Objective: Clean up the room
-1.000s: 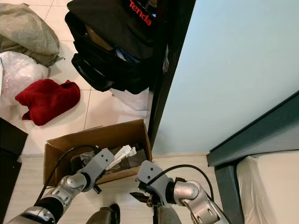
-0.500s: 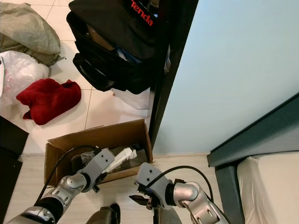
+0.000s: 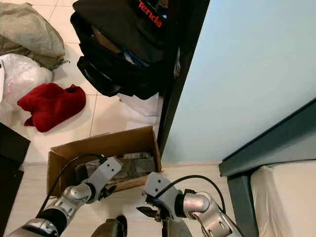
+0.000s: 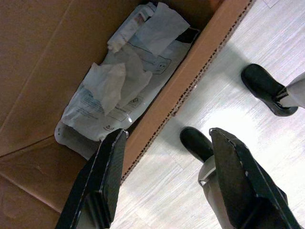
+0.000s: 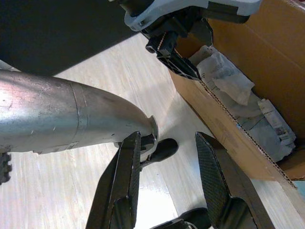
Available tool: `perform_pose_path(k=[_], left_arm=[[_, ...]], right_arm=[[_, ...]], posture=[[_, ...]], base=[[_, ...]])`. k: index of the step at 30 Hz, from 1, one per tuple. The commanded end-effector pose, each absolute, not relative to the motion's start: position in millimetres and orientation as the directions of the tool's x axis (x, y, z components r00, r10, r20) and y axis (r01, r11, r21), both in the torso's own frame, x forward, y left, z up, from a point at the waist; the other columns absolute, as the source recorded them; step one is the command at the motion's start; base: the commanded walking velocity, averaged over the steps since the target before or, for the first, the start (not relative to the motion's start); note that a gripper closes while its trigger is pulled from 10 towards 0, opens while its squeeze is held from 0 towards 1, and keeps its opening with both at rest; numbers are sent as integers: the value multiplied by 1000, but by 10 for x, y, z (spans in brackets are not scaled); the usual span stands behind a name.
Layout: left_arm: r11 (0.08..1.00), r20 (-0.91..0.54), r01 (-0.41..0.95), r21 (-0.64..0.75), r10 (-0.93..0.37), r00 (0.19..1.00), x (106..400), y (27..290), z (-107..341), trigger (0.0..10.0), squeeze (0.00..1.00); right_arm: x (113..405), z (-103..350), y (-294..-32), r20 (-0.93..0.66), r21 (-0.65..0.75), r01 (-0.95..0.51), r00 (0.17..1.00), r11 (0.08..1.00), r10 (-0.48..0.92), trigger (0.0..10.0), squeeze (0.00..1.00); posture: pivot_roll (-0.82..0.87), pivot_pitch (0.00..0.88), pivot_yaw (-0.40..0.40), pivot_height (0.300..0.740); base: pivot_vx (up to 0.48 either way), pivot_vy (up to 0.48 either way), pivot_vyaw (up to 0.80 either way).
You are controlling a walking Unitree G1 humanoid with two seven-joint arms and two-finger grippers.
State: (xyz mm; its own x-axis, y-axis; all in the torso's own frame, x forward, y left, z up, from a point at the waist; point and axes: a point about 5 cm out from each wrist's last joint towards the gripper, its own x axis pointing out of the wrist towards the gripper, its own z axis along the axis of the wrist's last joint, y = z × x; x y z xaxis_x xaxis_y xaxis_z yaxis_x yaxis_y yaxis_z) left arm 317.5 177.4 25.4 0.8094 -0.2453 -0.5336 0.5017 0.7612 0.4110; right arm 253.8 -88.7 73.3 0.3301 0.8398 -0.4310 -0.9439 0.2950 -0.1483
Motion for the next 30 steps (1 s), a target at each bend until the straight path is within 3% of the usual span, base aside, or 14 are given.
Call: perform_pose_path(k=[1,4,6,11,17,23,30], left_arm=[[797,-543,465,385,-211,813,3088,1845,163,10000,0],[871,-463,367,325,-192,865,3102,1856,229,10000,0],[871,-463,367,325,-192,865,3102,1856,229,10000,0],[957,-323,186,224,-108,940,2949,1776,298,10000,0],[980,-218,21,197,23,976,2905,1700,385,10000,0],[984,-190,-27,176,61,980,2880,1645,440,10000,0],[965,-231,27,260,35,972,2835,1578,359,10000,0]], right_arm=[[2500,644,-919,-442,-125,-941,336,314,832,10000,0],[2557,624,-950,-412,-124,-905,420,407,809,10000,0],[2557,624,-950,-412,-124,-905,420,407,809,10000,0],[2709,457,-1102,-368,-117,-686,701,718,610,10000,0],[2774,388,-1198,-339,-39,-488,828,872,448,10000,0],[2751,327,-1198,-338,12,-425,850,905,403,10000,0],[2641,188,-1139,-362,-13,-392,859,920,362,10000,0]], posture=[[-106,372,-57,740],[-65,309,-43,740],[-65,309,-43,740],[-4,190,-29,740],[27,102,-31,740],[34,68,-18,740],[36,47,-4,740]], base=[[0,0,0],[0,0,0],[0,0,0],[0,0,0],[0,0,0],[0,0,0],[0,0,0]])
